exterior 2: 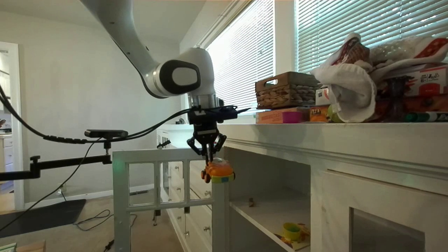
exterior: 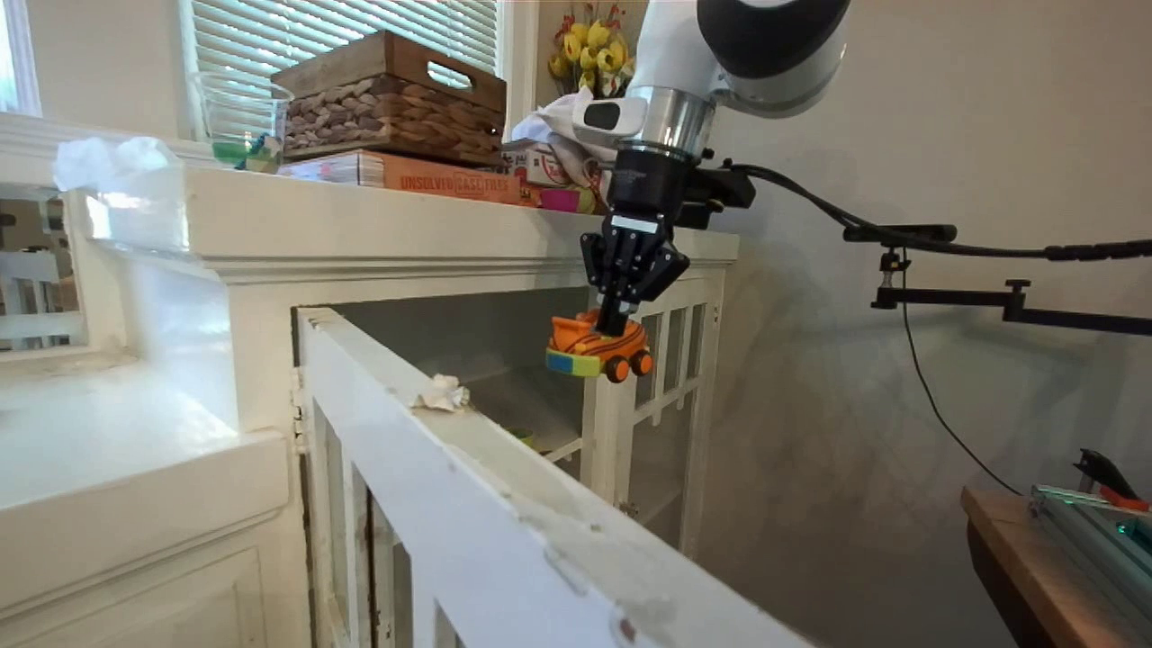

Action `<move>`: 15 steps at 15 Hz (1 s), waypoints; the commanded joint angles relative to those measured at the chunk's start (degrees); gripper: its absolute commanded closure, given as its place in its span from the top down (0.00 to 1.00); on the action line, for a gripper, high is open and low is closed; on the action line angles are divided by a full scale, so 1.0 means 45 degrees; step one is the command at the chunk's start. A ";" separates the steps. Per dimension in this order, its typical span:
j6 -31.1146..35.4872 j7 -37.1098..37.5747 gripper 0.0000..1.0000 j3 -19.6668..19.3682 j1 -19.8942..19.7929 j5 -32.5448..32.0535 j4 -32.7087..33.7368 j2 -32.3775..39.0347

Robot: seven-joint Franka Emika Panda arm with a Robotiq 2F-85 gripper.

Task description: Put the toy car in the cabinet

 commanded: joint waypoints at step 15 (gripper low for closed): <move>0.3362 0.1161 0.03 0.0116 -0.0690 -0.0764 -0.0228 0.3232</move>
